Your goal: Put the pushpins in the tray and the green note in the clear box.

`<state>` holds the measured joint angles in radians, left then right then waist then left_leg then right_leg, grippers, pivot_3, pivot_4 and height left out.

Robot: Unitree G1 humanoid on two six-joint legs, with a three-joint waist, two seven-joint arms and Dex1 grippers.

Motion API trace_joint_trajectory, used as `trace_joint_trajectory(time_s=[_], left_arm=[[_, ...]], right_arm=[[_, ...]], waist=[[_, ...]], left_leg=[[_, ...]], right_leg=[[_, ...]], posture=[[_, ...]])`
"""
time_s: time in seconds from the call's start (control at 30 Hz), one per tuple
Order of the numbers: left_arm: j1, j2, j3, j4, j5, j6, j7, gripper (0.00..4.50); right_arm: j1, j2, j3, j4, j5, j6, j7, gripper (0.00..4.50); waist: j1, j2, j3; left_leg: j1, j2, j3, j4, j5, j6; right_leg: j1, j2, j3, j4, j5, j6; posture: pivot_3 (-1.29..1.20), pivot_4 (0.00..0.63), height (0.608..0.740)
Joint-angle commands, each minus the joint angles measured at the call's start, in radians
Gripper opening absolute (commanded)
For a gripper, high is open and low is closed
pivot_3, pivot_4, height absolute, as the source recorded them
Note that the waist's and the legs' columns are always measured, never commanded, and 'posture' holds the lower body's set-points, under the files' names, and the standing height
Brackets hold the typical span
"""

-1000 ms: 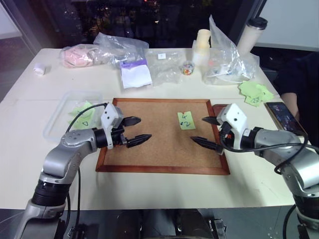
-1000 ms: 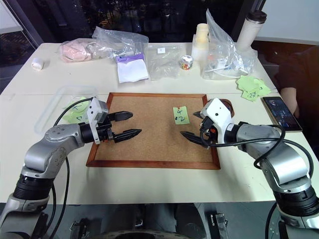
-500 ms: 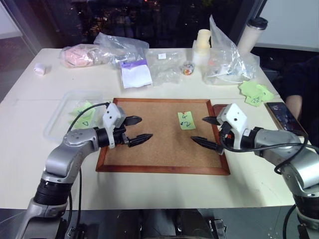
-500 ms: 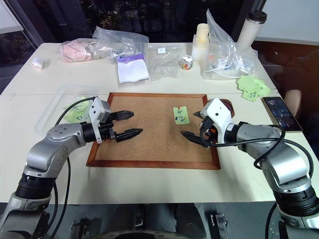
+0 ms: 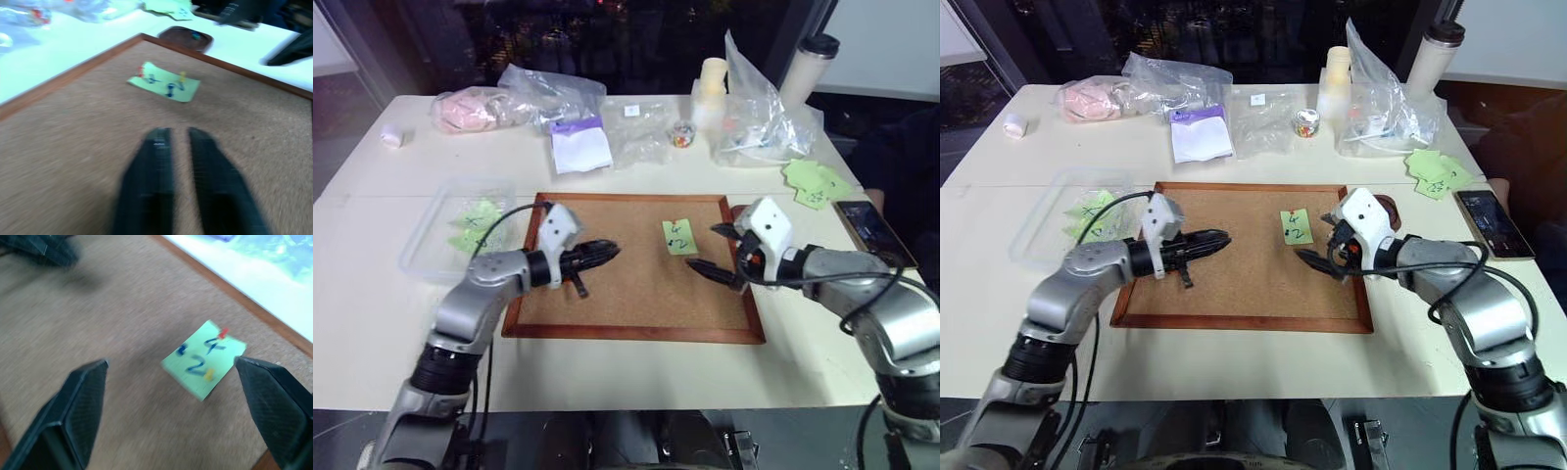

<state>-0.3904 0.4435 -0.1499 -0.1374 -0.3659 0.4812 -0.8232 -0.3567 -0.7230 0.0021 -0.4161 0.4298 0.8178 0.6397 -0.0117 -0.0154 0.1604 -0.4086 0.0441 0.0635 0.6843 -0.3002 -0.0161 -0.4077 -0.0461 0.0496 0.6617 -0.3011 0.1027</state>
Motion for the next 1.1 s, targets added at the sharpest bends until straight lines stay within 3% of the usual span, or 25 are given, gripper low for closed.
trace_joint_trajectory(time_s=[0.03, 0.37, 0.5, 0.77, 1.1], left_arm=[[-0.012, -0.038, -0.037, 0.050, 0.056, -0.049, 0.031, 0.05], [-0.007, -0.092, -0.069, 0.192, 0.134, -0.120, 0.053, 0.05], [0.007, -0.101, -0.071, 0.200, 0.150, -0.135, 0.060, 0.00], [0.030, -0.105, -0.068, 0.172, 0.152, -0.129, 0.074, 0.00], [0.057, -0.100, -0.075, 0.152, 0.159, -0.133, 0.078, 0.00]], right_arm=[[-0.074, 0.037, 0.014, 0.058, -0.034, 0.010, -0.048, 4.28], [-0.273, 0.171, 0.119, 0.311, -0.131, 0.020, -0.104, 4.28], [-0.341, 0.227, 0.156, 0.434, -0.173, -0.023, -0.101, 2.92], [-0.390, 0.291, 0.180, 0.605, -0.235, -0.102, -0.081, 2.92], [-0.398, 0.314, 0.153, 0.673, -0.255, -0.134, -0.070, 2.92]], waist=[[-0.002, 0.000, 0.000], [-0.002, 0.001, 0.000], [-0.001, 0.001, -0.001], [-0.002, 0.002, -0.001], [-0.005, 0.002, -0.001]], left_leg=[[0.000, 0.000, 0.000, 0.000, 0.000, 0.000], [0.000, 0.000, 0.001, 0.000, 0.000, 0.000], [0.000, 0.000, 0.001, 0.000, 0.000, 0.000], [0.000, 0.000, 0.001, 0.000, 0.000, -0.001], [0.001, 0.001, 0.001, 0.000, 0.000, -0.001]], right_leg=[[0.000, 0.000, 0.000, 0.000, 0.000, 0.000], [-0.001, 0.000, 0.000, 0.001, 0.000, 0.000], [-0.001, 0.000, 0.000, 0.002, 0.000, 0.000], [-0.001, -0.001, 0.000, 0.002, 0.000, 0.000], [-0.001, -0.001, 0.000, 0.003, 0.000, 0.000]], posture=[[0.00, 0.150, 0.740], [0.00, 0.150, 0.740], [0.00, 0.150, 0.740], [0.00, 0.150, 0.740], [0.00, 0.150, 0.740]])
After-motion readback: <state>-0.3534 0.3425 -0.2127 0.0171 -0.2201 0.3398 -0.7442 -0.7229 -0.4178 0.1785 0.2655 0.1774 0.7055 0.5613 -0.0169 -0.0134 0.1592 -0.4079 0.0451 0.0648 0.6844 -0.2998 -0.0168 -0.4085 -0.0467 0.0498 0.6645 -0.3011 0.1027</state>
